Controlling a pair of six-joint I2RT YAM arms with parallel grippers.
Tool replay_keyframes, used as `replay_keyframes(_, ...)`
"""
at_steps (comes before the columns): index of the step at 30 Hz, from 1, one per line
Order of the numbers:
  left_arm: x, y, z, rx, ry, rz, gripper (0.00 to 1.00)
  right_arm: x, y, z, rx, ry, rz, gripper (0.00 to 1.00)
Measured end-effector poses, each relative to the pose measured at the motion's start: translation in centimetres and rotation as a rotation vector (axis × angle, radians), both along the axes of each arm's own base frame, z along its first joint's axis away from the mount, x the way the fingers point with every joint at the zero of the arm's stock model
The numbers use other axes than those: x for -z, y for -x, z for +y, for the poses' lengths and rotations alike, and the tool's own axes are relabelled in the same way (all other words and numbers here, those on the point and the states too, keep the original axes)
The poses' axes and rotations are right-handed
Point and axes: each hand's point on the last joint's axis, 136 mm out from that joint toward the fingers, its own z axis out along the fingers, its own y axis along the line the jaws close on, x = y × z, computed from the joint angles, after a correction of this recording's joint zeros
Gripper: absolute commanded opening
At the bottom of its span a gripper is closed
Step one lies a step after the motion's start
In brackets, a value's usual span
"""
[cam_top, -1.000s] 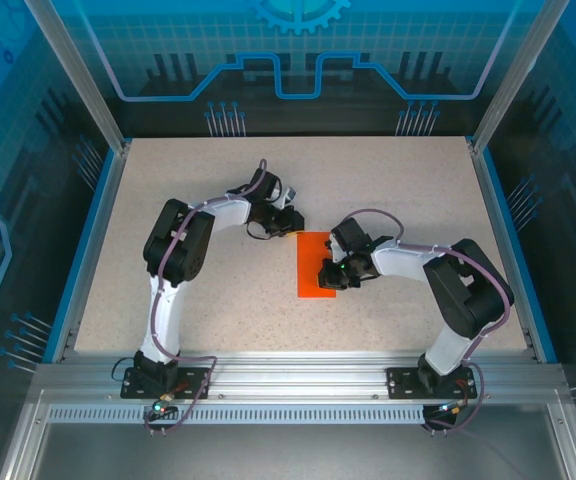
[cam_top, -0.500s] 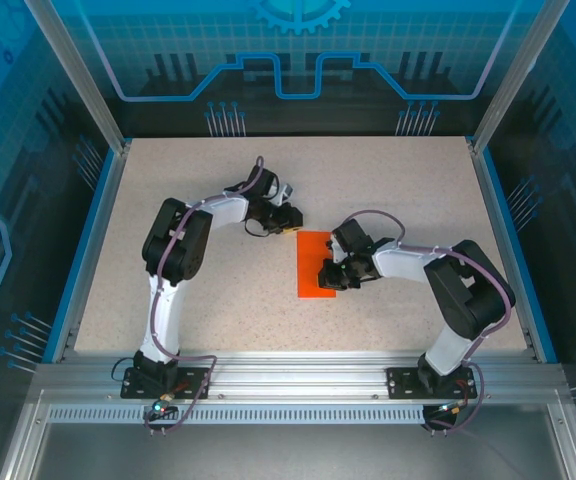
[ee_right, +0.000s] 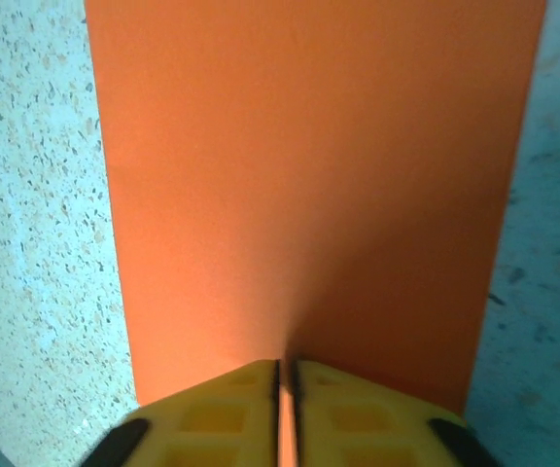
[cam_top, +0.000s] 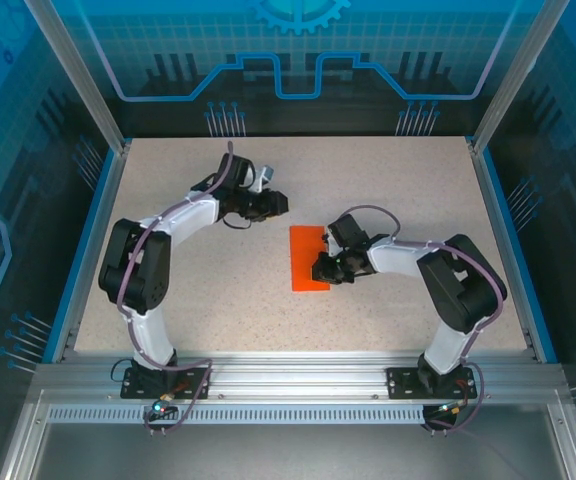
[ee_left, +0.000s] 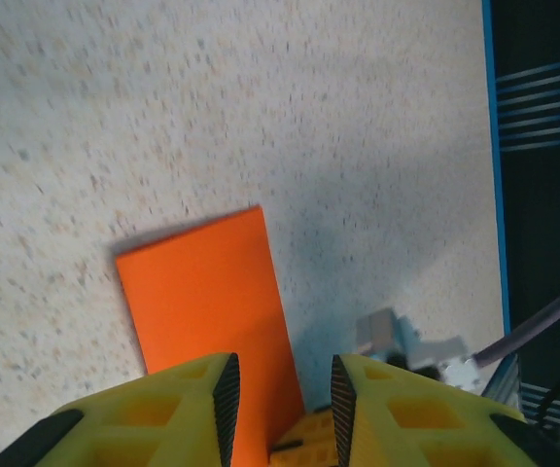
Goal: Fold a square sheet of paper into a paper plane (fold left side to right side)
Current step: First fold the square sheet of paper in half at the center of the table, then fold the triangle a second time at the center of the table.
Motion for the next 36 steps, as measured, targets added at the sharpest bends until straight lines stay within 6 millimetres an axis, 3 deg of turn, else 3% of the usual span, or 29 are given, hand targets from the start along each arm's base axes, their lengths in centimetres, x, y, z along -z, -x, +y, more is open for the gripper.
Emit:
replay_keyframes(4,2.5,2.2,-2.1,0.061,-0.013,0.07,0.33,-2.8,-0.8,-0.3,0.004,-0.024,-0.089,0.35)
replay_keyframes(9,5.1,3.9,-4.4,0.106,-0.023,0.138,0.32,-5.2,-2.1,-2.0,0.047,-0.049,-0.164,0.4)
replay_keyframes(13,7.8,4.2,-4.6,0.11,-0.048,0.193,0.32,-3.9,-1.9,-4.0,0.091,-0.037,-0.135,0.42)
replay_keyframes(18,9.8,4.3,-4.3,0.098,-0.079,0.228,0.32,-2.5,-0.5,-4.8,0.103,-0.041,-0.075,0.41)
replay_keyframes(36,10.1,4.4,-4.2,0.095,-0.086,0.232,0.31,-0.5,0.5,-3.3,0.1,-0.111,0.066,0.36)
